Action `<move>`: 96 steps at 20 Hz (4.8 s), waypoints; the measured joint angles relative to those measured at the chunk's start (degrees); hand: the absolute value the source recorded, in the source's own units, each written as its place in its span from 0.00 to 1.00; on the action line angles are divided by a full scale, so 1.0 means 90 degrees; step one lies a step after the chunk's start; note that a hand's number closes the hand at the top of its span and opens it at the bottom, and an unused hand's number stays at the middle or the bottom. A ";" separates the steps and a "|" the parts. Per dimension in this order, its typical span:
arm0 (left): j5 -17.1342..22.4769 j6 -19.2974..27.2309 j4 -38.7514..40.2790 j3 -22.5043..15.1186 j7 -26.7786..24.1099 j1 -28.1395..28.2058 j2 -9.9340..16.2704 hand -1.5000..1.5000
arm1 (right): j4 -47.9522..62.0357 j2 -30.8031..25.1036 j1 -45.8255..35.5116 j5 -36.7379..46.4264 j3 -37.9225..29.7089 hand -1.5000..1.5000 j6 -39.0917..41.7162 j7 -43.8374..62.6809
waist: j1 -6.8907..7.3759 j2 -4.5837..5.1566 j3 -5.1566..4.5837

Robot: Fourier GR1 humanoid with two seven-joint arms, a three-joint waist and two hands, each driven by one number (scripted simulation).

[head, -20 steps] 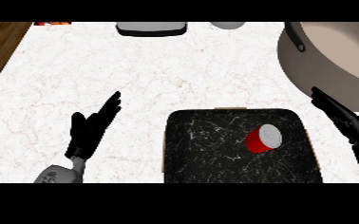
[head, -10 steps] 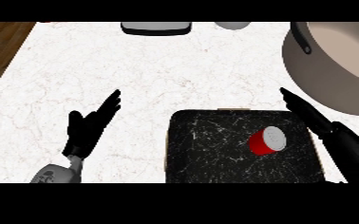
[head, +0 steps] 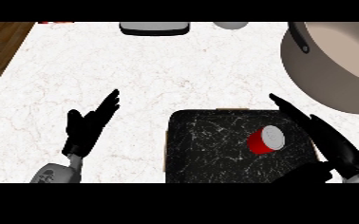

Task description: Pick the can from the tray and place it in the pot

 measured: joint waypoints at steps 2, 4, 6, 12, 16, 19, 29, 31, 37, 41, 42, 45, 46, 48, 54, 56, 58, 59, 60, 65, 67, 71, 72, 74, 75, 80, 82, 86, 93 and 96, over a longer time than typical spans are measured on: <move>-0.0080 -0.0023 -0.0020 0.0035 -0.0022 0.0045 -0.0051 0.50 | 0.0236 0.0138 0.0004 0.0180 -0.0137 0.00 0.0016 -0.0301 | -0.0007 -0.0002 0.0000; -0.0149 -0.0036 -0.0037 0.0057 0.0017 0.0049 -0.0162 0.50 | 0.0434 0.0218 0.0128 0.0356 -0.0284 0.00 0.0092 -0.0671 | -0.0017 -0.0003 0.0001; -0.0246 -0.0045 -0.0106 0.0077 0.0086 0.0074 -0.0228 0.50 | 0.0742 0.0351 0.0176 0.0456 -0.0440 0.00 0.0179 -0.1043 | -0.0019 -0.0005 0.0001; -0.0375 -0.0167 -0.0056 0.0222 0.0180 -0.0016 -0.0342 0.50 | 0.1043 0.0598 0.0281 -0.0023 -0.0902 0.00 0.0758 -0.1553 | -0.0025 -0.0005 0.0001; -0.0458 -0.0181 0.0005 0.0253 0.0166 -0.0009 -0.0443 0.50 | 0.1373 0.0899 0.0342 -0.0347 -0.1046 0.00 0.1015 -0.1993 | -0.0026 -0.0004 0.0001; -0.0539 -0.0256 0.0263 0.0320 -0.0059 -0.0034 -0.0507 0.50 | 0.1670 0.1122 0.0281 -0.0570 -0.1140 0.00 0.1205 -0.2120 | -0.0025 -0.0001 0.0001; -0.0745 -0.0394 -0.0066 0.0552 0.0216 0.0072 -0.0657 0.50 | 0.2796 0.1995 0.0049 -0.0361 -0.1189 0.00 0.1364 -0.2529 | -0.0013 -0.0005 0.0000; -0.0795 -0.0416 -0.0222 0.0528 0.0236 0.0201 -0.0698 0.50 | 0.3236 0.2035 -0.0070 -0.0208 -0.1264 1.00 0.1424 -0.2950 | -0.0012 -0.0022 -0.0018; -0.0885 -0.0461 -0.0172 0.0594 0.0242 0.0147 -0.0767 0.50 | 0.3740 0.2083 -0.0137 0.0615 -0.1102 1.00 0.1242 -0.4141 | -0.0043 -0.0072 -0.0080; -0.0911 -0.0501 -0.0207 0.0648 0.0279 0.0133 -0.0760 0.50 | 0.3981 0.2166 -0.0134 0.0501 -0.1215 1.00 0.1382 -0.4577 | -0.0039 -0.0093 -0.0095; -0.0939 -0.0480 -0.0127 0.0651 0.0240 0.0095 -0.0802 0.50 | 0.4057 0.2202 -0.0140 0.0447 -0.1260 1.00 0.1410 -0.4692 | -0.0042 -0.0094 -0.0097; -0.0967 -0.0498 -0.0054 0.0646 0.0213 0.0067 -0.0860 0.50 | 0.4463 0.1867 -0.0296 0.0183 -0.1669 1.00 0.1771 -0.5245 | 0.0007 -0.0075 -0.0067; -0.0966 -0.0516 -0.0081 0.0656 0.0228 0.0059 -0.0829 0.50 | 0.4691 0.1547 -0.0318 0.0018 -0.1938 1.00 0.2011 -0.5408 | 0.0016 -0.0046 -0.0044; -0.0944 -0.0513 -0.0103 0.0695 0.0231 0.0037 -0.0815 0.50 | 0.5109 0.0886 -0.0317 -0.0235 -0.2447 1.00 0.2402 -0.5648 | -0.0006 0.0017 -0.0001; -0.0934 -0.0538 -0.0130 0.0699 0.0154 0.0081 -0.0811 0.50 | 0.6216 -0.0610 -0.0462 -0.0829 -0.3665 1.00 0.2832 -0.5996 | 0.0036 0.0122 0.0082; -0.0922 -0.0573 -0.0146 0.0696 0.0145 0.0072 -0.0798 0.50 | 0.6522 -0.1013 -0.0534 -0.0894 -0.3915 1.00 0.2838 -0.6121 | 0.0081 0.0130 0.0094; -0.0910 -0.0587 -0.0126 0.0674 0.0145 0.0065 -0.0834 0.50 | 0.6829 -0.1314 -0.0581 -0.0966 -0.4097 1.00 0.2866 -0.6227 | 0.0104 0.0139 0.0102; -0.0898 -0.0603 -0.0131 0.0679 0.0137 0.0059 -0.0832 0.50 | 0.6963 -0.1459 -0.0601 -0.0968 -0.4164 1.00 0.2850 -0.6292 | 0.0123 0.0138 0.0104; -0.0916 -0.0607 -0.0123 0.0667 0.0126 0.0049 -0.0828 0.50 | 0.7072 -0.1593 -0.0627 -0.0943 -0.4206 1.00 0.2813 -0.6367 | 0.0139 0.0139 0.0106; -0.0914 -0.0661 -0.0085 0.0649 0.0118 -0.0016 -0.0833 0.50 | 0.7488 -0.2060 -0.0726 -0.0679 -0.4262 1.00 0.2428 -0.6856 | 0.0215 0.0142 0.0111; -0.0916 -0.0670 -0.0092 0.0646 0.0104 -0.0018 -0.0833 0.50 | 0.7625 -0.2267 -0.0790 -0.0578 -0.4276 1.00 0.2273 -0.7049 | 0.0242 0.0135 0.0108; -0.0923 -0.0679 -0.0058 0.0624 0.0096 -0.0032 -0.0867 0.50 | 0.7848 -0.2538 -0.0959 -0.0315 -0.4218 1.00 0.1870 -0.7510 | 0.0291 0.0133 0.0100; -0.0938 -0.0681 -0.0047 0.0619 0.0090 -0.0033 -0.0863 0.50 | 0.7902 -0.2596 -0.0993 -0.0235 -0.4186 1.00 0.1772 -0.7642 | 0.0294 0.0130 0.0096; -0.0941 -0.0701 -0.0027 0.0615 0.0100 -0.0064 -0.0859 0.50 | 0.8030 -0.2792 -0.1140 -0.0108 -0.4141 1.00 0.1641 -0.7800 | 0.0312 0.0128 0.0087; -0.0955 -0.0702 -0.0001 0.0596 0.0082 -0.0076 -0.0881 0.50 | 0.8104 -0.2860 -0.1224 -0.0033 -0.4094 1.00 0.1577 -0.7856 | 0.0331 0.0132 0.0084; -0.0987 -0.0682 0.0012 0.0571 0.0225 -0.0224 -0.0923 0.50 | 0.8485 -0.3149 -0.1777 0.0320 -0.3835 1.00 0.1359 -0.8039 | 0.0378 0.0125 0.0065; -0.0990 -0.0687 0.0047 0.0550 0.0242 -0.0253 -0.0964 0.50 | 0.8602 -0.3214 -0.2095 0.0469 -0.3701 1.00 0.1289 -0.8037 | 0.0421 0.0131 0.0058; -0.1057 -0.0662 0.0138 0.0529 0.0237 -0.0349 -0.1004 0.50 | 0.8783 -0.3276 -0.2710 0.0885 -0.3308 1.00 0.1199 -0.8013 | 0.0449 0.0135 0.0045; -0.1040 -0.0777 0.0104 0.0555 0.0212 -0.0278 -0.0934 0.50 | 0.9098 -0.2996 -0.3903 0.1833 -0.2490 1.00 0.0923 -0.7759 | 0.0512 0.0136 0.0029; -0.1031 -0.0761 0.0090 0.0583 0.0289 -0.0347 -0.0952 0.50 | 0.9269 -0.2775 -0.4365 0.2263 -0.2162 1.00 0.0767 -0.7724 | 0.0515 0.0141 0.0026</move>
